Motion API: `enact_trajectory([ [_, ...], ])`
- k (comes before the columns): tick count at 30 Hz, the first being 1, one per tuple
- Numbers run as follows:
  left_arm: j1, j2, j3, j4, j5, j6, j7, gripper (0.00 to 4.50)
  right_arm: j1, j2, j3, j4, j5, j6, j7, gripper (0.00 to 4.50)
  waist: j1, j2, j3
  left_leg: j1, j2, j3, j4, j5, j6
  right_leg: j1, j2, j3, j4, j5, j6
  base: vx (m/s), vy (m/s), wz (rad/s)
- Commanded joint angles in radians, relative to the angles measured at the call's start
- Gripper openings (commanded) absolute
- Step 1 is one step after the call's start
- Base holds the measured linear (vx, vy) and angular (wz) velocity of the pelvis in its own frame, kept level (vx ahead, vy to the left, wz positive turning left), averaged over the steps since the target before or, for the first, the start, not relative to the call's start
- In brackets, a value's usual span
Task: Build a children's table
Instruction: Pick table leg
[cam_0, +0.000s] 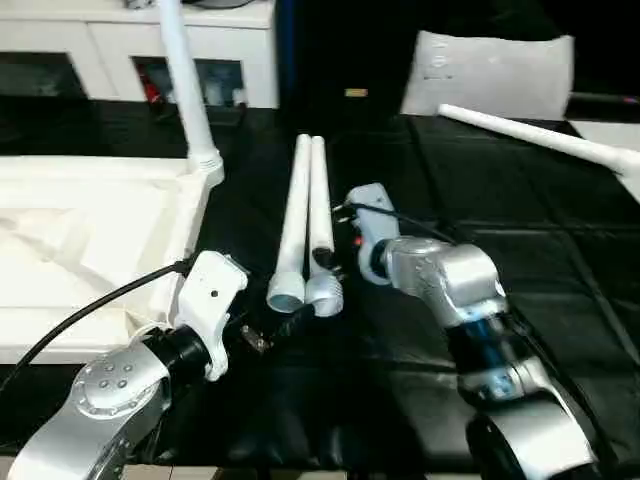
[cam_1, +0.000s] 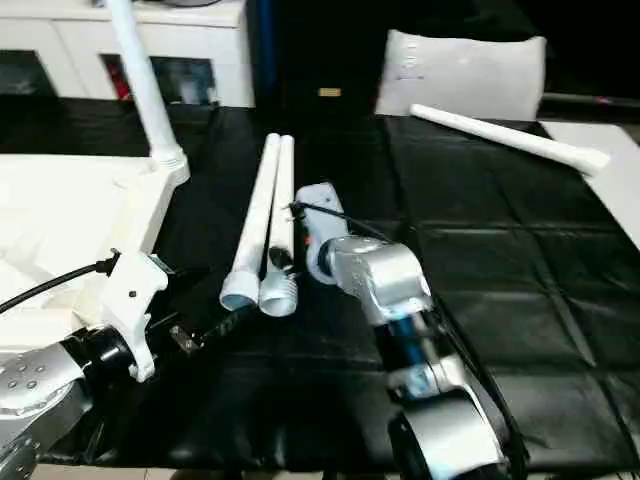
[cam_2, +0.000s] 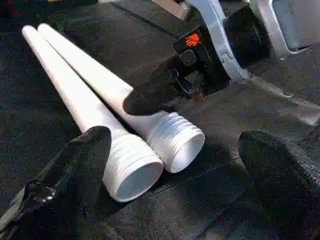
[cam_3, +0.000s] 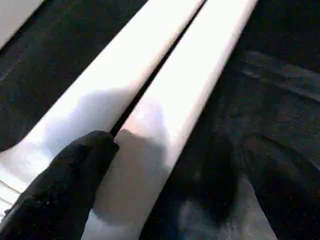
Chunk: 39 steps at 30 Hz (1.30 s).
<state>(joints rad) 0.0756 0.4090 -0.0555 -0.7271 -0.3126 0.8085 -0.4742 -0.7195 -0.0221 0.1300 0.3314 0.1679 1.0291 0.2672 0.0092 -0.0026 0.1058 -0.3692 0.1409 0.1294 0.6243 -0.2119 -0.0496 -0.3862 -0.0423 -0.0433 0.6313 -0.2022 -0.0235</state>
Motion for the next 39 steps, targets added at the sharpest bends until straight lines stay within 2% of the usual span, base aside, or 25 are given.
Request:
enact_trajectory([
  [1,0.002,0.012,-0.007,-0.022,-0.014,0.017,0.000,4.49,-0.022,-0.020,0.026,0.064,-0.014,0.043,0.011,4.50,0.002,0.010,-0.064,0.002,0.071,-0.016,-0.087,-0.145,-0.036,0.038,-0.093,0.061,-0.070,-0.165,-0.212,0.000,0.000,0.00],
  [2,0.002,0.013,-0.007,-0.024,-0.016,0.019,0.000,4.49,-0.028,-0.024,0.034,0.078,-0.019,0.052,0.015,4.50,0.001,0.009,-0.066,0.000,0.070,-0.015,-0.086,-0.115,-0.035,0.042,-0.092,0.059,-0.065,-0.121,-0.223,0.000,0.000,0.00],
  [5,-0.002,0.013,-0.004,-0.031,-0.019,0.030,-0.003,4.49,-0.044,-0.039,0.035,0.122,-0.030,0.076,0.013,4.50,0.004,0.012,-0.065,0.002,0.072,-0.008,-0.084,-0.093,-0.037,0.043,-0.092,0.060,-0.064,-0.078,-0.234,0.000,0.000,0.00],
  [6,-0.004,0.013,-0.003,-0.032,-0.022,0.033,-0.003,4.49,-0.048,-0.046,0.037,0.128,-0.034,0.076,0.014,4.50,0.006,0.008,-0.066,0.000,0.073,-0.006,-0.084,-0.085,-0.035,0.047,-0.092,0.060,-0.062,-0.062,-0.234,0.000,0.000,0.00],
  [8,-0.006,0.015,-0.004,-0.033,-0.023,0.034,-0.002,4.49,-0.051,-0.054,0.039,0.132,-0.037,0.079,0.015,4.50,0.006,0.010,-0.063,0.005,0.075,-0.004,-0.087,-0.123,-0.039,0.042,-0.093,0.061,-0.067,-0.111,-0.230,0.000,0.000,0.00],
  [9,-0.010,0.019,-0.010,-0.036,-0.027,0.035,-0.002,4.49,-0.051,-0.089,0.051,0.124,-0.045,0.092,0.031,4.50,0.007,0.009,-0.061,0.006,0.076,-0.003,-0.088,-0.135,-0.041,0.041,-0.094,0.062,-0.069,-0.129,-0.229,0.000,0.000,0.00],
  [10,-0.011,0.021,-0.013,-0.037,-0.027,0.035,-0.002,4.49,-0.046,-0.107,0.052,0.110,-0.045,0.101,0.039,4.50,0.009,0.008,-0.059,0.012,0.077,-0.002,-0.088,-0.164,-0.046,0.037,-0.092,0.062,-0.073,-0.168,-0.221,0.000,0.000,0.00],
  [12,-0.012,0.024,-0.017,-0.039,-0.031,0.035,0.000,4.49,-0.043,-0.130,0.055,0.095,-0.041,0.112,0.053,4.50,0.016,0.008,-0.056,0.014,0.076,0.001,-0.090,-0.192,-0.053,0.034,-0.091,0.063,-0.078,-0.223,-0.203,0.000,0.000,0.00],
  [15,-0.013,0.027,-0.029,-0.046,-0.030,0.041,0.001,4.50,-0.013,-0.200,0.071,0.022,-0.027,0.151,0.099,4.13,0.021,0.002,-0.056,0.011,0.077,0.001,-0.091,-0.192,-0.054,0.034,-0.092,0.065,-0.080,-0.247,-0.178,0.000,0.000,0.00],
  [16,-0.013,0.028,-0.033,-0.048,-0.029,0.041,0.000,4.50,0.004,-0.229,0.077,-0.012,-0.022,0.163,0.117,4.13,0.025,0.001,-0.056,0.011,0.078,0.001,-0.091,-0.185,-0.049,0.036,-0.092,0.065,-0.083,-0.249,-0.167,0.000,0.000,0.00],
  [20,-0.011,0.029,-0.045,-0.052,-0.026,0.037,0.001,4.50,0.039,-0.293,0.088,-0.086,-0.009,0.184,0.156,3.77,0.023,-0.004,-0.057,0.006,0.076,0.002,-0.088,-0.158,-0.040,0.040,-0.092,0.065,-0.085,-0.245,-0.168,0.000,0.000,0.00],
  [21,-0.012,0.025,-0.063,-0.052,-0.020,0.031,0.009,4.50,0.062,-0.345,0.101,-0.140,0.005,0.202,0.188,3.69,0.022,-0.003,-0.058,0.007,0.077,0.002,-0.087,-0.148,-0.035,0.040,-0.092,0.065,-0.083,-0.236,-0.171,0.000,0.000,0.00],
  [22,-0.012,0.025,-0.065,-0.051,-0.019,0.030,0.010,4.50,0.064,-0.351,0.103,-0.145,0.006,0.204,0.192,3.54,0.024,-0.004,-0.059,0.009,0.078,0.004,-0.084,-0.139,-0.030,0.038,-0.091,0.066,-0.084,-0.223,-0.174,0.000,0.000,0.00],
  [23,-0.013,0.026,-0.075,-0.049,-0.016,0.026,0.013,4.50,0.077,-0.372,0.112,-0.169,0.011,0.210,0.204,3.54,0.021,-0.005,-0.061,0.005,0.076,0.003,-0.084,-0.130,-0.026,0.041,-0.090,0.064,-0.082,-0.216,-0.185,0.000,0.000,0.00],
  [25,-0.014,0.027,-0.086,-0.047,-0.011,0.021,0.014,4.50,0.094,-0.397,0.124,-0.196,0.013,0.212,0.217,3.23,0.021,-0.008,-0.059,0.004,0.077,0.004,-0.084,-0.126,-0.020,0.041,-0.091,0.065,-0.083,-0.218,-0.188,0.000,0.000,0.00],
  [27,-0.021,0.026,-0.097,-0.047,-0.004,0.016,0.019,4.50,0.128,-0.434,0.136,-0.244,0.016,0.196,0.248,3.08,0.019,-0.011,-0.061,0.006,0.079,0.005,-0.083,-0.129,-0.017,0.042,-0.091,0.065,-0.085,-0.228,-0.187,0.000,0.000,0.00],
  [28,-0.024,0.023,-0.101,-0.048,-0.002,0.017,0.022,4.50,0.146,-0.458,0.144,-0.270,0.016,0.194,0.264,3.08,0.021,-0.009,-0.060,0.007,0.080,0.006,-0.082,-0.131,-0.013,0.040,-0.091,0.066,-0.086,-0.231,-0.187,0.000,0.000,0.00],
  [32,-0.024,0.024,-0.113,-0.050,0.004,0.009,0.026,4.50,0.170,-0.480,0.142,-0.297,0.023,0.179,0.277,2.74,0.018,-0.014,-0.059,0.005,0.079,0.006,-0.082,-0.143,-0.008,0.041,-0.092,0.065,-0.090,-0.272,-0.187,0.000,0.000,0.00],
  [34,-0.021,0.026,-0.123,-0.053,0.007,0.004,0.028,4.50,0.184,-0.482,0.128,-0.302,0.029,0.160,0.283,2.52,0.017,-0.013,-0.059,0.008,0.079,0.005,-0.081,-0.150,-0.007,0.037,-0.092,0.064,-0.093,-0.298,-0.182,0.000,0.000,0.00],
  [38,-0.015,0.028,-0.133,-0.059,0.011,0.002,0.030,4.50,0.202,-0.497,0.131,-0.303,0.029,0.160,0.291,2.25,0.019,-0.013,-0.060,0.007,0.080,0.005,-0.081,-0.139,-0.005,0.037,-0.090,0.064,-0.092,-0.284,-0.183,0.000,0.000,0.00],
  [39,-0.012,0.029,-0.136,-0.059,0.013,-0.001,0.032,4.50,0.213,-0.503,0.132,-0.307,0.030,0.152,0.296,2.25,0.018,-0.021,-0.064,0.008,0.081,0.007,-0.080,-0.136,-0.003,0.040,-0.090,0.063,-0.092,-0.280,-0.182,0.000,0.000,0.00],
])
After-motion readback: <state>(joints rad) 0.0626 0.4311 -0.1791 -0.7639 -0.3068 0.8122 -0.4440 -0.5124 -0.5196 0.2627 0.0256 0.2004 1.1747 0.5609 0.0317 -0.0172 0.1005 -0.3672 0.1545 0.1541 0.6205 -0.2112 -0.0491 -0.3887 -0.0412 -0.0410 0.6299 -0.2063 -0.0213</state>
